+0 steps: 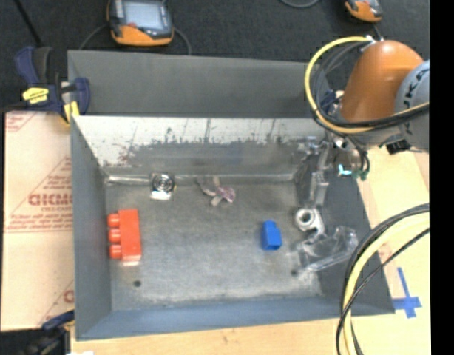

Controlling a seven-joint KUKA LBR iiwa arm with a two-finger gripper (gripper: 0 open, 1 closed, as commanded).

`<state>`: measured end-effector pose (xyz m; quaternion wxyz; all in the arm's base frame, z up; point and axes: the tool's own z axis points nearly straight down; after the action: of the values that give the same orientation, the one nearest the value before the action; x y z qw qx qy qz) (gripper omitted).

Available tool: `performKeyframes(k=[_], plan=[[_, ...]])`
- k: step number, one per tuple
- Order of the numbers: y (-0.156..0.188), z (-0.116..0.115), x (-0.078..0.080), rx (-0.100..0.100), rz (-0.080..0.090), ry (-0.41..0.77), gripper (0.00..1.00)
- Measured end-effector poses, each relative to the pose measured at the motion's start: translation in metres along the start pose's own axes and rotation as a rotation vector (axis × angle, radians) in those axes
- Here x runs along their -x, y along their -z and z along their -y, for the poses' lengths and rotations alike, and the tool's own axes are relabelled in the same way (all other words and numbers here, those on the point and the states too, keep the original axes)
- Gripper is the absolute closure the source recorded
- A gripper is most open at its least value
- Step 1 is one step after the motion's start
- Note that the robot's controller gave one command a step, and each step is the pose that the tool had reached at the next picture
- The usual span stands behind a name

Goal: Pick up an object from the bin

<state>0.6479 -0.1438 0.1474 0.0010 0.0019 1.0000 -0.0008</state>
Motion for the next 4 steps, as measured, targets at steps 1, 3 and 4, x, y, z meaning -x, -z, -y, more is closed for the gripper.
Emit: performKeyframes(k=[1, 3, 4], plan=[[-0.073, 0.01, -0.037, 0.012, 0.007, 0.645, 0.0], [-0.075, -0.059, -0.098, 0.001, 0.005, 0.525, 0.0], [-0.072, -0.056, -0.098, -0.001, -0.001, 0.528, 1.0]])
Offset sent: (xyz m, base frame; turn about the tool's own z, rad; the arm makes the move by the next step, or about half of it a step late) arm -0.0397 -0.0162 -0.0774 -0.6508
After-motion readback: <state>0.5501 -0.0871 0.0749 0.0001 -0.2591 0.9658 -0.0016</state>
